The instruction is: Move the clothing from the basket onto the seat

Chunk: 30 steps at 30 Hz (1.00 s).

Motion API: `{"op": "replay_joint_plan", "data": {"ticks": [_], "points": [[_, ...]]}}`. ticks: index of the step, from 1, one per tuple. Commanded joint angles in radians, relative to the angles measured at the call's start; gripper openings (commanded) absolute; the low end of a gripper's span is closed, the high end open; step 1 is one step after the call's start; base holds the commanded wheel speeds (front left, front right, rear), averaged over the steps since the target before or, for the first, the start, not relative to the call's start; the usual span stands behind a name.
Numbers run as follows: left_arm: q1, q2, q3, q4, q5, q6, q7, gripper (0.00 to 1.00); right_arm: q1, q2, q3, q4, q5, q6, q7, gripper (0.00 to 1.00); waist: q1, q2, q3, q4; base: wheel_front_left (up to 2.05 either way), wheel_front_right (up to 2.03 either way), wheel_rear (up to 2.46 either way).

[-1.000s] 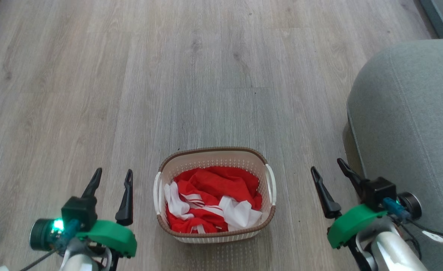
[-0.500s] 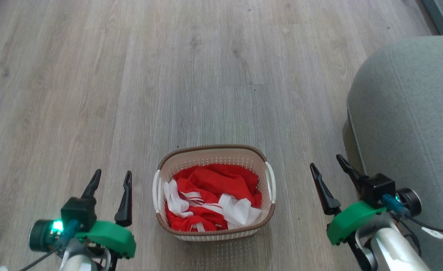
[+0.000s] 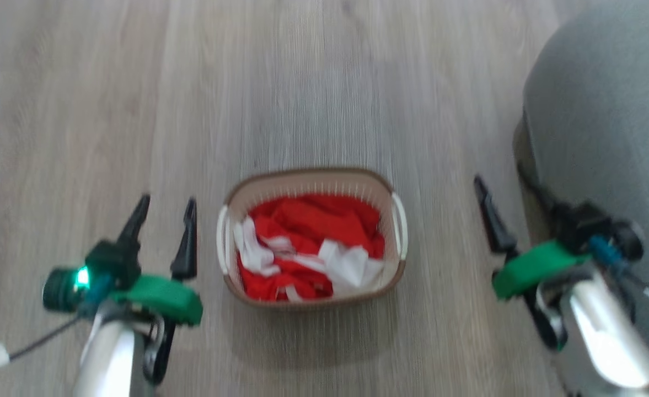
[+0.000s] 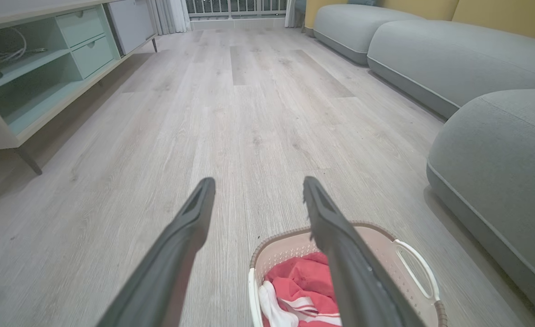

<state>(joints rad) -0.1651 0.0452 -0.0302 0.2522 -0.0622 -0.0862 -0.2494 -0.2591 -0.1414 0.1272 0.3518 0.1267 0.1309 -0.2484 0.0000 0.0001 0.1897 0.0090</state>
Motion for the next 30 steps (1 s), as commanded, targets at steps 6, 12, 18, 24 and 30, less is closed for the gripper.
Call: {"op": "replay_joint_plan", "data": {"ticks": [6, 12, 18, 24, 30], "points": [[-0.192, 0.005, -0.029, 0.030, 0.000, -0.014, -0.012, 1.00, -0.151, -0.006, -0.026, -0.101, -0.030, 0.000, -0.013, 1.00, 0.0000, -0.0001, 0.312, -0.011, 0.00, 0.00, 0.00], [-0.386, 0.005, -0.109, 0.147, 0.039, -0.021, -0.012, 1.00, -0.277, 0.000, -0.045, -0.164, -0.048, 0.000, -0.013, 1.00, 0.0000, -0.0001, 0.525, -0.028, 0.00, 0.00, 0.00], [-0.581, 0.005, -0.222, 0.381, 0.049, 0.000, -0.004, 1.00, -0.340, 0.015, -0.041, -0.200, -0.052, 0.000, -0.013, 1.00, 0.0000, -0.0001, 0.654, -0.050, 0.00, 0.00, 0.00], [-0.780, 0.005, -0.323, 0.615, 0.042, 0.044, 0.077, 1.00, -0.368, 0.047, -0.012, -0.228, -0.024, 0.000, -0.013, 1.00, 0.0000, -0.0001, 0.732, -0.092, 0.00, 0.00, 0.00], [-0.900, 0.012, -0.337, 0.791, 0.050, 0.088, 0.137, 1.00, -0.367, 0.070, 0.010, -0.265, -0.002, 0.000, -0.013, 1.00, 0.0000, -0.0001, 0.782, -0.138, 0.00, 0.00, 0.00]]}}
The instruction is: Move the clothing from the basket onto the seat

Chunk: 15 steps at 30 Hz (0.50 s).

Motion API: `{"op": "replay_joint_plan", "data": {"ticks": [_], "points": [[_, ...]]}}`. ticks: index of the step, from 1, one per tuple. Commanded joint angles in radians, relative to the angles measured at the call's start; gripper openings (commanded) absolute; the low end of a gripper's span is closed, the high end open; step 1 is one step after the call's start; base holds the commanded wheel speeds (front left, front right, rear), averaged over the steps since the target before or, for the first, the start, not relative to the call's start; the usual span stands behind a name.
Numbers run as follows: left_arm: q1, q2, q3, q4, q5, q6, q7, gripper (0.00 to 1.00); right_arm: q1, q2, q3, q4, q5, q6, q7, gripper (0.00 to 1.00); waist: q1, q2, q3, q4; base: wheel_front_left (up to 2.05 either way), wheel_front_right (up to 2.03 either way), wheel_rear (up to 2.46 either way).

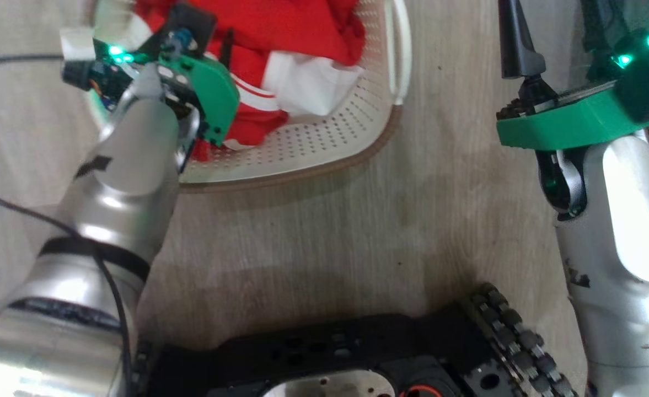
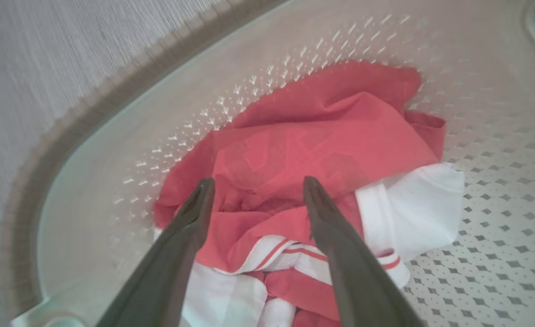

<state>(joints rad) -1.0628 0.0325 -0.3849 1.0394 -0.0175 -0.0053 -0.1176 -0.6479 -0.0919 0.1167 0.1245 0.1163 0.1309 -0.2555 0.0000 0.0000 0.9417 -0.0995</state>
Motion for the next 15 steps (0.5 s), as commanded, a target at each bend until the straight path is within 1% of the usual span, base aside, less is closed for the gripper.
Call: {"op": "replay_joint_plan", "data": {"ticks": [1, 2, 7, 15], "points": [[-0.020, 0.032, 0.018, 0.027, 0.006, 0.014, 0.009, 1.00, 0.023, 0.023, 0.024, -0.045, 0.012, 0.000, -0.006, 1.00, 0.0000, 0.0000, 0.040, -0.038, 0.00, 0.00, 0.00], [-0.020, 0.032, 0.018, 0.027, 0.006, 0.014, 0.009, 1.00, 0.023, 0.023, 0.024, -0.045, 0.012, 0.000, -0.006, 1.00, 0.0000, 0.0000, 0.040, -0.038, 0.00, 0.00, 0.00], [-0.085, 0.068, 0.013, 0.132, 0.017, 0.043, 0.044, 1.00, 0.031, 0.033, 0.032, -0.077, 0.023, 0.000, -0.006, 1.00, 0.0000, 0.0000, 0.081, -0.077, 0.00, 0.00, 0.00], [-0.136, 0.107, -0.003, 0.208, 0.021, 0.045, 0.068, 1.00, 0.057, 0.040, 0.036, -0.131, 0.064, 0.000, -0.006, 1.00, 0.0000, 0.0000, 0.134, -0.145, 0.00, 0.00, 0.00]]}}
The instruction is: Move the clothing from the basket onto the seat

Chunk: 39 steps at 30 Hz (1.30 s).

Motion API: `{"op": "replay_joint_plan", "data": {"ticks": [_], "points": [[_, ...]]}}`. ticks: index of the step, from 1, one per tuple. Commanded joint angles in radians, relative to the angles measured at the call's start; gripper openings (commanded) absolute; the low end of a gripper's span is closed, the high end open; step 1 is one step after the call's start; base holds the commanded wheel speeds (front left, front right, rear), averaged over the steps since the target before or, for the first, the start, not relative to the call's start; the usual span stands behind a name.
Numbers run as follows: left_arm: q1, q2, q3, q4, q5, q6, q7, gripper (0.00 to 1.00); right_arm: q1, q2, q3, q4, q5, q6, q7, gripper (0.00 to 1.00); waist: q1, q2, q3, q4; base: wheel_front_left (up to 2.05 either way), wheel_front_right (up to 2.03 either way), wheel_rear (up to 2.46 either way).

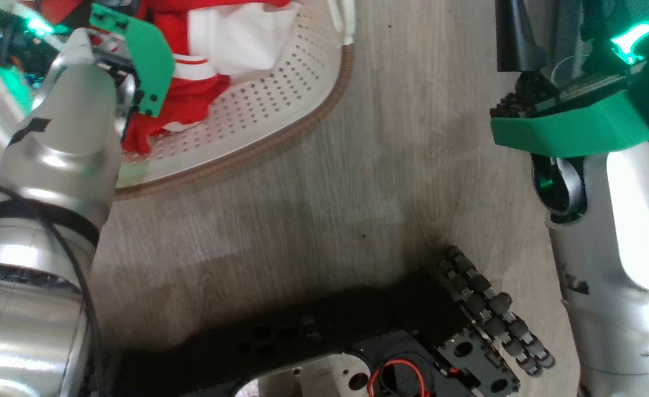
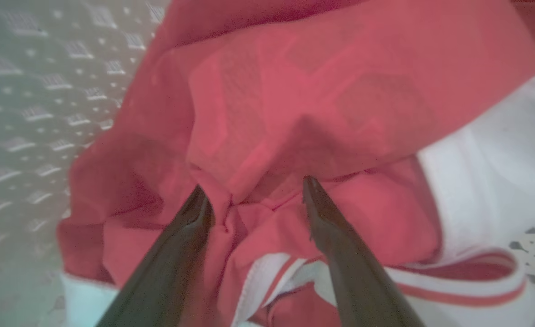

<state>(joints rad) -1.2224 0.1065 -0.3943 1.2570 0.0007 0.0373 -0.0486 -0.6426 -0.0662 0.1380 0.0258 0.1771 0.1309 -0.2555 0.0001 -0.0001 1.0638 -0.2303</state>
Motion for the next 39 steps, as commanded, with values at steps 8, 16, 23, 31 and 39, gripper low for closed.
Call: {"op": "replay_joint_plan", "data": {"ticks": [8, 16, 23, 31, 39], "points": [[0.023, 0.000, -0.023, 0.009, -0.003, -0.035, -0.031, 0.00, 0.099, 0.016, -0.016, -0.025, 0.059, 0.000, -0.006, 1.00, -0.0001, 0.0001, -0.001, -0.027, 0.00, 0.00, 0.00], [0.074, -0.038, -0.010, 0.004, -0.065, -0.091, -0.138, 0.00, 0.118, 0.016, -0.032, 0.007, 0.052, 0.000, -0.006, 1.00, -0.0001, 0.0001, -0.092, 0.015, 0.00, 0.00, 0.00], [0.200, -0.055, -0.003, -0.093, -0.149, -0.128, -0.210, 0.00, 0.165, 0.002, -0.070, 0.049, 0.021, 0.000, -0.006, 1.00, -0.0001, 0.0001, -0.260, 0.097, 0.00, 0.00, 0.00], [0.457, -0.056, 0.037, -0.431, -0.243, -0.122, -0.213, 0.00, 0.247, -0.023, -0.075, 0.096, 0.020, 0.000, -0.006, 1.00, -0.0001, 0.0001, -0.499, 0.168, 0.00, 0.00, 0.00], [0.687, -0.040, 0.127, -0.660, -0.277, -0.113, -0.213, 0.00, 0.344, -0.049, -0.080, 0.145, 0.015, 0.000, -0.006, 1.00, -0.0001, 0.0001, -0.686, 0.218, 0.00, 0.00, 0.00]]}}
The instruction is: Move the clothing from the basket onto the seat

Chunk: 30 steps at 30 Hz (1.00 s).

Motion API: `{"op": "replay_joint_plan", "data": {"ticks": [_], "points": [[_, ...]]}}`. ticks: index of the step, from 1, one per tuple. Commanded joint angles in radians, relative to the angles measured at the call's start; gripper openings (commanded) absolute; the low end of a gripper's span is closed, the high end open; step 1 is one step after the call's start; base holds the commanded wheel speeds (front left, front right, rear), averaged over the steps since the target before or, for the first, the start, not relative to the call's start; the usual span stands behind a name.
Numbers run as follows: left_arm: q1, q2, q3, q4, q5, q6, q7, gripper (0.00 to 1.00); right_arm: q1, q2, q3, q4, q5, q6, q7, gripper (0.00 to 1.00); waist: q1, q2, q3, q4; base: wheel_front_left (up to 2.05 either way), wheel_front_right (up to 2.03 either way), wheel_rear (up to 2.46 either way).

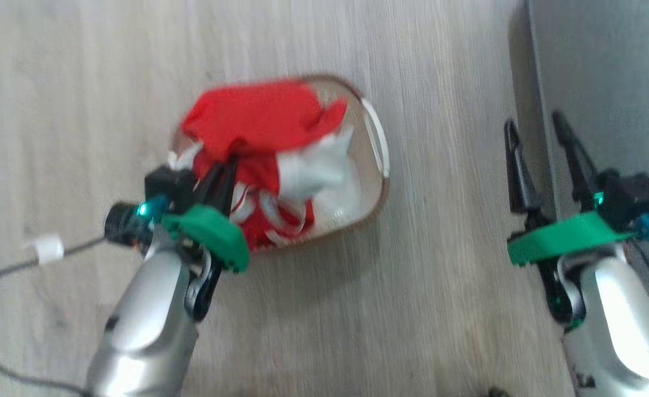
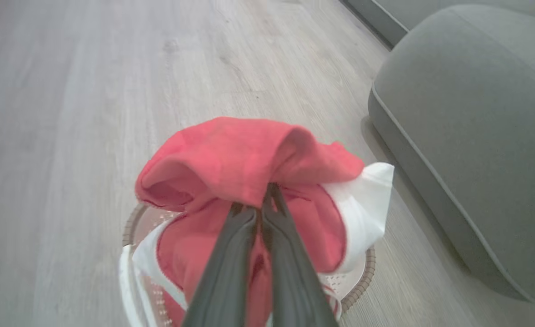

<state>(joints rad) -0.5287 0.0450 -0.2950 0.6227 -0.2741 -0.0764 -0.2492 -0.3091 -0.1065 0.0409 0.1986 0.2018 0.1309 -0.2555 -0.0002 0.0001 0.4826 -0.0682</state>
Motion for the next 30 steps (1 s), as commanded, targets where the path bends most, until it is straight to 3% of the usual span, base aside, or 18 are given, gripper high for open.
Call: {"op": "replay_joint_plan", "data": {"ticks": [1, 13, 20, 30], "points": [[0.020, 0.024, 0.038, -0.050, -0.002, 0.004, -0.012, 0.00, 0.023, -0.014, 0.017, -0.021, -0.011, 0.000, -0.006, 1.00, 0.0002, -0.0001, -0.127, 0.063, 0.00, 0.00, 0.00], [0.243, 0.023, 0.140, -0.232, -0.031, 0.030, -0.013, 0.00, 0.130, -0.049, 0.028, 0.019, -0.009, 0.000, -0.006, 1.00, 0.0002, -0.0001, -0.318, 0.104, 0.00, 0.00, 0.00], [0.311, 0.031, 0.182, -0.288, -0.039, 0.040, -0.013, 0.00, 0.172, -0.086, 0.049, 0.036, -0.037, 0.000, -0.006, 1.00, 0.0002, -0.0001, -0.369, 0.123, 0.00, 0.00, 0.00], [0.337, 0.059, 0.215, -0.298, -0.029, 0.051, -0.013, 0.00, 0.198, -0.089, 0.058, 0.054, -0.035, 0.000, -0.006, 1.00, 0.0002, -0.0001, -0.410, 0.133, 0.00, 0.00, 0.00]]}}
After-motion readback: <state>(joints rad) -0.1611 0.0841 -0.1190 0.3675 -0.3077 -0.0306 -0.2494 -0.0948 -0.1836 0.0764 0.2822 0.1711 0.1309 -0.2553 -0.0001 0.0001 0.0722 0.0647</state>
